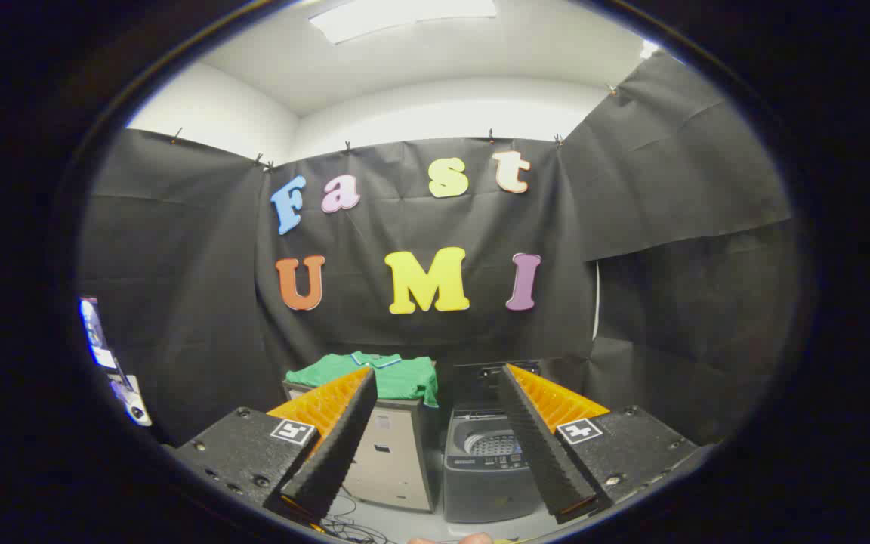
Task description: Put the clothes into the washing machine and then close the washing machine lid.
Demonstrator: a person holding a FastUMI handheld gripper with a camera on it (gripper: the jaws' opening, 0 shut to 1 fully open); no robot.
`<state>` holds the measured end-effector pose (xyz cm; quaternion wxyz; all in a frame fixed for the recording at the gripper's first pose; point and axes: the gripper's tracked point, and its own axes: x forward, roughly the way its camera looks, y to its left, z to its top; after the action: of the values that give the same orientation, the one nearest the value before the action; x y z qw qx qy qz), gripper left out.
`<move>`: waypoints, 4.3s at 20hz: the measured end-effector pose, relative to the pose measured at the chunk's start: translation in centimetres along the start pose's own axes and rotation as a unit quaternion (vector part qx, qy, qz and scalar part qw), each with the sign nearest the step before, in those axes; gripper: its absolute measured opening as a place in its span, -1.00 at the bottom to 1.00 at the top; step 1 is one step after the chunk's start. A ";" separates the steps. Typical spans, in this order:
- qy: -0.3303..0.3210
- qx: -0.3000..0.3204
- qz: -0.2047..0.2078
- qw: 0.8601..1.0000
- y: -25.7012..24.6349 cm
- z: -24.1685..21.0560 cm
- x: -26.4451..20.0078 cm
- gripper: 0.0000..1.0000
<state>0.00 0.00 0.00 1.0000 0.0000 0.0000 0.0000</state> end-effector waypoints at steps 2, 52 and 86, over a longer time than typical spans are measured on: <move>-0.002 0.001 0.002 1.000 0.7 0.3 0.7 1.00; 0.462 -0.021 0.070 0.884 21.2 -12.3 42.8 1.00; 0.623 -0.046 -0.014 0.781 20.2 -21.5 50.6 -0.72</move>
<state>50.59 20.21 -21.54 0.7807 -0.0463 0.6230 -0.0144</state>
